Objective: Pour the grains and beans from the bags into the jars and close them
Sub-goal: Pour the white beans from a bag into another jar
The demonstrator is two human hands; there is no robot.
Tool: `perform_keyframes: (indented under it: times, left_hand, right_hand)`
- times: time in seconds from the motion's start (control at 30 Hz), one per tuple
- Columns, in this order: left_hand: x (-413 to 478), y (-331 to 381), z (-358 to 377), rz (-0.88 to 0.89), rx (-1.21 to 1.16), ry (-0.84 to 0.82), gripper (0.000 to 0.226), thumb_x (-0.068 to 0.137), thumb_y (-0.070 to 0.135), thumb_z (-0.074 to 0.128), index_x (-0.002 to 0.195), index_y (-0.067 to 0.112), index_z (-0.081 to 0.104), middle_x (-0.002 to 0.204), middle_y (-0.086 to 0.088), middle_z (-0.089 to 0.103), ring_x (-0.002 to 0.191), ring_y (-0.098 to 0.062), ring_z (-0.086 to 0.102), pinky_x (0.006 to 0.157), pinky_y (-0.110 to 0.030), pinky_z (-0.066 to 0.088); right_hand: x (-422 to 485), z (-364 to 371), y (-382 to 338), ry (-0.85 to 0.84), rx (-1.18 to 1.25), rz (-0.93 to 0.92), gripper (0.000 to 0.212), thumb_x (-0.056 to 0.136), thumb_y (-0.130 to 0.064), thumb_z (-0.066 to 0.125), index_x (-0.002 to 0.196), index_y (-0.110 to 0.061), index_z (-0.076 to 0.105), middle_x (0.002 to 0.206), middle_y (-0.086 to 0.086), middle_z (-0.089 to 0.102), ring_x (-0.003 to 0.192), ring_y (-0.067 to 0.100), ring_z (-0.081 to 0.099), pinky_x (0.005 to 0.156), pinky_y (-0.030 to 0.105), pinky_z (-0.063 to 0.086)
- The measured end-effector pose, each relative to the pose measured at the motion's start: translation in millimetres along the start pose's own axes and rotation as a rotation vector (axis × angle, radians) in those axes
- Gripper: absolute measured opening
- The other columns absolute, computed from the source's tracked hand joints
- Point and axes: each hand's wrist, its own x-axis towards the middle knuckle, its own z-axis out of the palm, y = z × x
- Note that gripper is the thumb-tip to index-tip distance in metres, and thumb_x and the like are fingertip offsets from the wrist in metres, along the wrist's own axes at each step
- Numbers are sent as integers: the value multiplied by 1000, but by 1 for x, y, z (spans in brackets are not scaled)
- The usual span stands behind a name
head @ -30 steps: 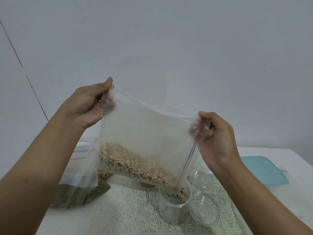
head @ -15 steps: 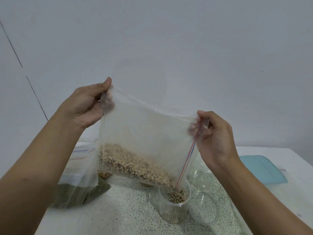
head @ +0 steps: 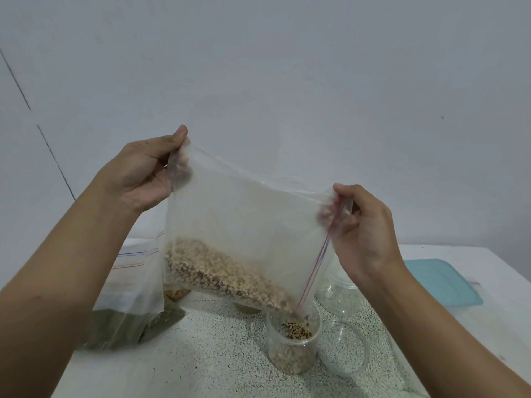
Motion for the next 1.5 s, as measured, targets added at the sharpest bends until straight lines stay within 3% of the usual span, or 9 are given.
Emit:
perform_keyframes:
  times: [0.4,0.63,1.27,1.5]
  left_hand:
    - [0,2,-2,5,-4,4,22,80,24,72,60,16,73,71,4,58,71,-9,55,82,-24,48]
    - [0,3,-2,9,-35,12,18,76,22,74,59,16,73,67,5,61,66,-6,59,71,-18,56]
    - [2,6,0,8,-33,0,21,80,23,72,59,17,74,68,6,62,68,-5,59,73,-17,55]
    - [1,7,0,21,-13,14,20,78,23,74,59,18,73,68,6,60,68,-6,56,71,-17,54]
  right_hand:
    - [2,2,0,-19,16,8,27,86,3,62,62,-9,64,72,5,47,62,16,48,57,26,44]
    - [2,4,1,-18,27,18,32,87,4,61,59,-11,62,71,5,46,62,16,46,59,27,41]
    - [0,6,0,-4,42,44,33,87,3,61,58,-12,60,68,3,47,61,15,44,59,26,41]
    - [0,5,0,-15,33,43,23,87,2,62,67,-9,59,69,3,48,62,15,44,58,25,42]
